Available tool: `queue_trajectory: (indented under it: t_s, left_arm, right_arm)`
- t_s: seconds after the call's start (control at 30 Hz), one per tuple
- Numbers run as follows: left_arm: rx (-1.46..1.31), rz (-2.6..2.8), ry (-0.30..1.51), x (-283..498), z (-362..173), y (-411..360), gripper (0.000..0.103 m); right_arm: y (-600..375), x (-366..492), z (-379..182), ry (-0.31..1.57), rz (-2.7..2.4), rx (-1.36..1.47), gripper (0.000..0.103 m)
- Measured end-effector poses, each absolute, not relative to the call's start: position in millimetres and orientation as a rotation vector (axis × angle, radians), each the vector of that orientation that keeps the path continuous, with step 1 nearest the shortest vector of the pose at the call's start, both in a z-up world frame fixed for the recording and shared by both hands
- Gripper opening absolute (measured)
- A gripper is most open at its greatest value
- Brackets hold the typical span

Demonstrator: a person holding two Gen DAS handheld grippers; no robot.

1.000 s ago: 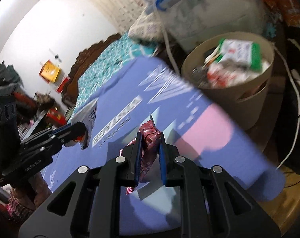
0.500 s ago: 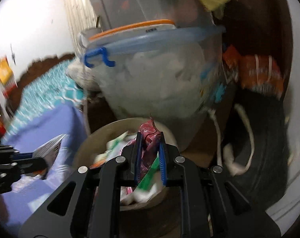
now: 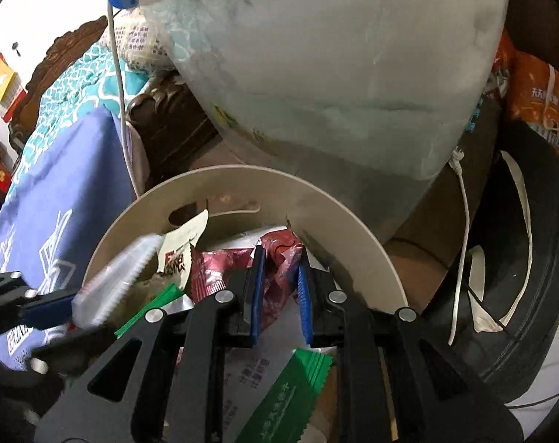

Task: Collect trash
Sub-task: 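Carry both red wrappers over the bin and open both tools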

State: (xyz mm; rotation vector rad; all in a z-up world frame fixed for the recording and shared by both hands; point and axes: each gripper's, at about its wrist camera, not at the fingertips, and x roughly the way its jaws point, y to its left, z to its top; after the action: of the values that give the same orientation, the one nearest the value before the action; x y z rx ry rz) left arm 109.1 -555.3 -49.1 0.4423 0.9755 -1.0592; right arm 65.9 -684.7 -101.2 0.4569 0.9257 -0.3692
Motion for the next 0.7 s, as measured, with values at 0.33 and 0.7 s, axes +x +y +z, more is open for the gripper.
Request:
queue_trajectory:
  t_s: [0.33,0.7]
  left_arm:
    - [0.460,-1.047,0.918,104.3,-41.3,-553.3,0.068]
    - [0.401,-1.043,0.819,88.7,3.1,-505.8,0.070]
  right_arm:
    - [-666.9,38.9,-66.3,0.811,-0.380,0.418,0.079]
    - [-635.3,-36.5,-18.9,0.637,-0.418,0.453,0.079]
